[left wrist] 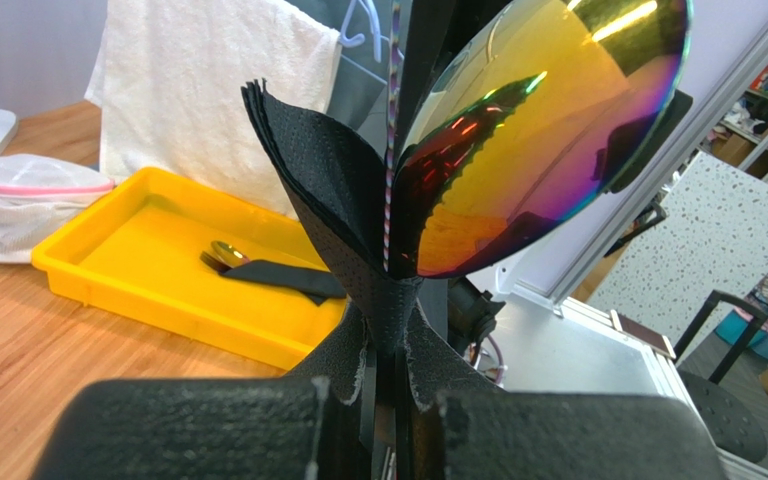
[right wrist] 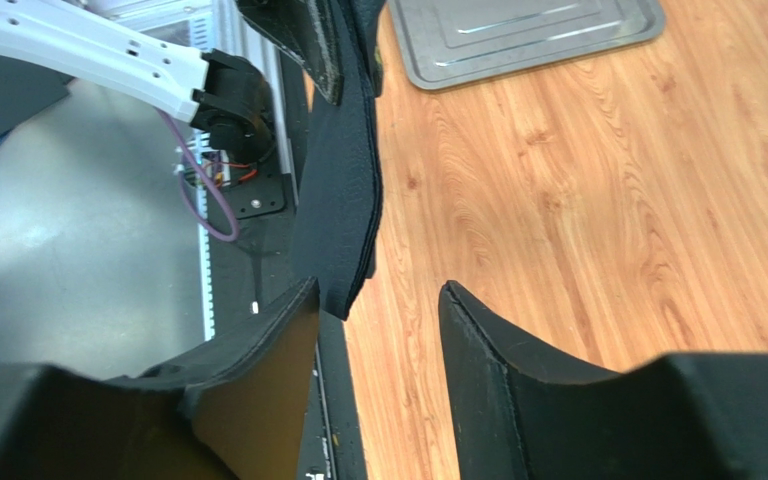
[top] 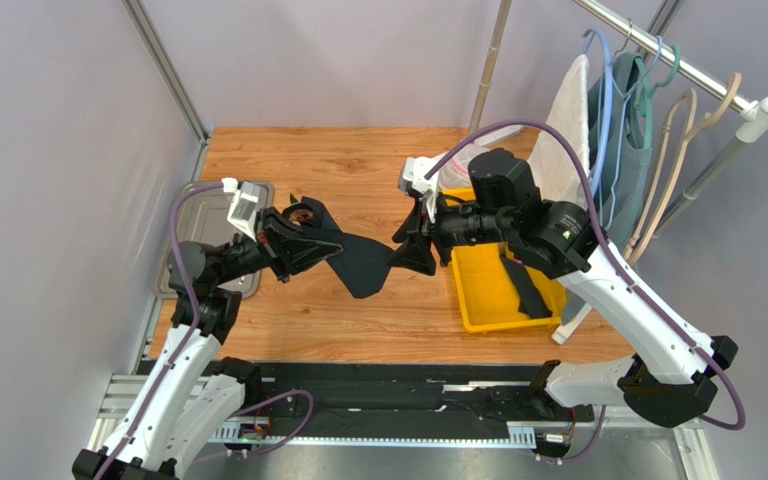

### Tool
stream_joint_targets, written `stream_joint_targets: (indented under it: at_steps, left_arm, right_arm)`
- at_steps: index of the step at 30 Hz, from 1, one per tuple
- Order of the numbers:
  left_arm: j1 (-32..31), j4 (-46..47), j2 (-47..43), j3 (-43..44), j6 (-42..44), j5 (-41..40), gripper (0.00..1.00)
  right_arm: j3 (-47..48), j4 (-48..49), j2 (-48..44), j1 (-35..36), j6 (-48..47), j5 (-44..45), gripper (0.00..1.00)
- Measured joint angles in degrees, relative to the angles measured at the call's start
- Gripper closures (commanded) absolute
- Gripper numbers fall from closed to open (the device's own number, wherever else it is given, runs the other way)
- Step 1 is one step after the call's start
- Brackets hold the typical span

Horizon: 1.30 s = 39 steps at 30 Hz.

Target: Place the utensils on the paper napkin and roll it up

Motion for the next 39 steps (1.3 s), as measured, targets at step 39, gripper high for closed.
stream_joint_targets:
  at_steps: [39]
  left_arm:
    - [-2.9, 7.4, 2.2, 3.3, -11.3, 2.5, 1.00]
  right_arm:
    - [-1.9, 15.8, 11.2, 2.3, 10.7, -18.3, 1.00]
